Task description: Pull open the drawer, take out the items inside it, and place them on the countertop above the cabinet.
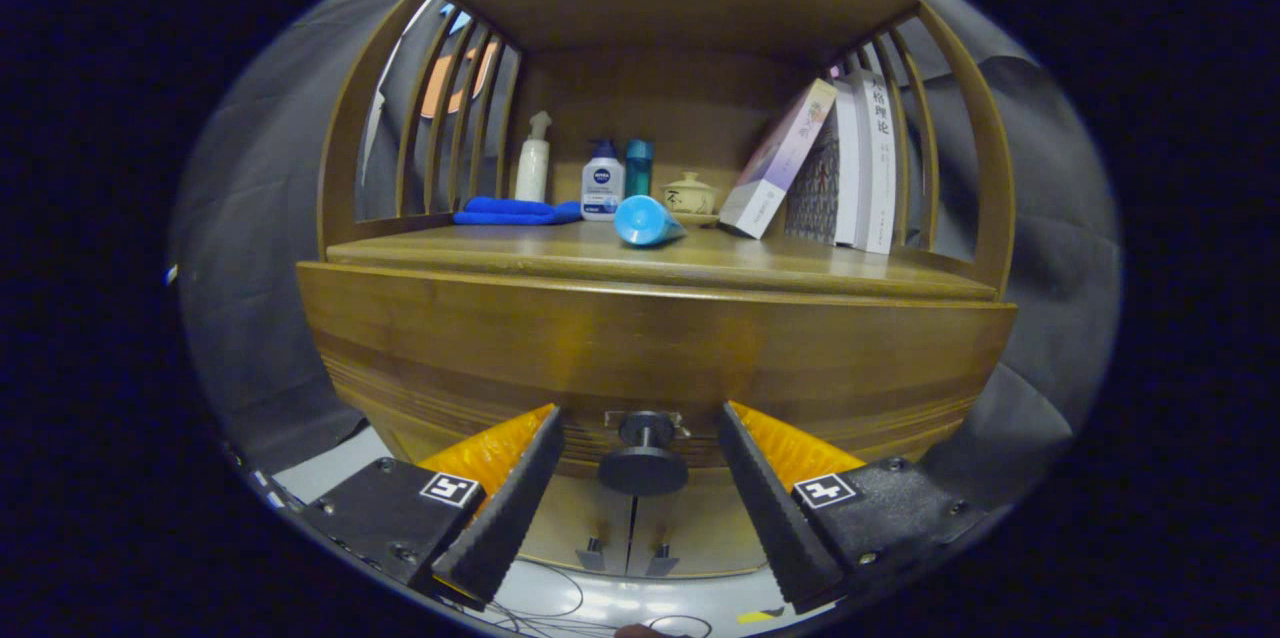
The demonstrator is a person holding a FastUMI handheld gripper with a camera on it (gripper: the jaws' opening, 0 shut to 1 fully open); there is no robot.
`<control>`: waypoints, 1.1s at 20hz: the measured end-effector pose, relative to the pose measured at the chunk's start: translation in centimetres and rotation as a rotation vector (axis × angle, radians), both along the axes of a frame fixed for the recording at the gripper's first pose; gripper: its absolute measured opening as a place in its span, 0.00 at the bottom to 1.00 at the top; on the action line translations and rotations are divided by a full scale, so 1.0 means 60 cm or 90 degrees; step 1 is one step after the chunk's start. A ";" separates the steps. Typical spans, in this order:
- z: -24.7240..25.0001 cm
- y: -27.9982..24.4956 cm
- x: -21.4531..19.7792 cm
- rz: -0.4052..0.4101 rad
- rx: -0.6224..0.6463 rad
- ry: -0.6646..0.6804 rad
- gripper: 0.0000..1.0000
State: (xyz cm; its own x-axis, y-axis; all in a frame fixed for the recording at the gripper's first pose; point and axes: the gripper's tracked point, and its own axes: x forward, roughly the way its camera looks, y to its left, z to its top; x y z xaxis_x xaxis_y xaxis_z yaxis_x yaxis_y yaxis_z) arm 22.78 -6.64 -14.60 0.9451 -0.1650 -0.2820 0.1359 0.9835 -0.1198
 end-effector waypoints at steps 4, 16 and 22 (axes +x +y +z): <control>-0.001 -0.001 0.014 -0.013 -0.005 0.004 1.00; 0.153 0.029 -0.128 0.040 0.037 -0.066 1.00; 0.245 0.058 -0.271 0.085 0.047 -0.126 1.00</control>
State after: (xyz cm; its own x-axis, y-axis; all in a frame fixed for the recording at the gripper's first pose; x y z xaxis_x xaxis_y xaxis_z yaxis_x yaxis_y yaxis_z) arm 6.55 -3.19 0.11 0.9951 -0.0213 -0.0962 0.0185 0.9994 -0.0301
